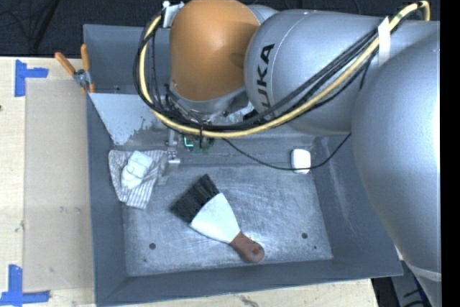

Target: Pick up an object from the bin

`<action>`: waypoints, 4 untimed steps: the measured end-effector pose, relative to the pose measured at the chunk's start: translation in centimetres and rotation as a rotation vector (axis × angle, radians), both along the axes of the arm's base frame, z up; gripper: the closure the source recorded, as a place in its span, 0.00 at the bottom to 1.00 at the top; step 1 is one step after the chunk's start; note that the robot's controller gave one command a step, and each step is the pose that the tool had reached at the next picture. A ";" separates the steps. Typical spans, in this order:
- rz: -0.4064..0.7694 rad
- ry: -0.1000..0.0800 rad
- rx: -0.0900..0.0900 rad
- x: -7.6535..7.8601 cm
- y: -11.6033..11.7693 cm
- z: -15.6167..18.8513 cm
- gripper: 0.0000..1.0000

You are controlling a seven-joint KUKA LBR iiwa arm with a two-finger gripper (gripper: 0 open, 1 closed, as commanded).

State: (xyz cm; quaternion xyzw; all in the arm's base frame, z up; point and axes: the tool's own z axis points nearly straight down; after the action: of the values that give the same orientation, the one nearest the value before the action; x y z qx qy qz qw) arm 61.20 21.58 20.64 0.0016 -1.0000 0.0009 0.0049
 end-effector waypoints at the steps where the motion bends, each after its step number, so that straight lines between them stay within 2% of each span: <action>1: -0.004 -0.008 0.001 0.2 -0.1 0.5 0.00; 2: 0.129 -0.011 0.002 -0.1 0.9 -4.2 0.00; 3: 0.256 -0.008 0.003 -1.1 3.0 -4.9 0.00; 4: 0.533 -0.009 0.004 -0.6 3.1 -6.6 0.00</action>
Offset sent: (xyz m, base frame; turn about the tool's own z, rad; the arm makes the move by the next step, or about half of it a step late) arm -0.0081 0.0300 -0.1364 -0.3848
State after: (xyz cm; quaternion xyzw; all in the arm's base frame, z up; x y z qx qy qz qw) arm 60.59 24.72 14.01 0.2649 -0.9643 -0.0001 0.0000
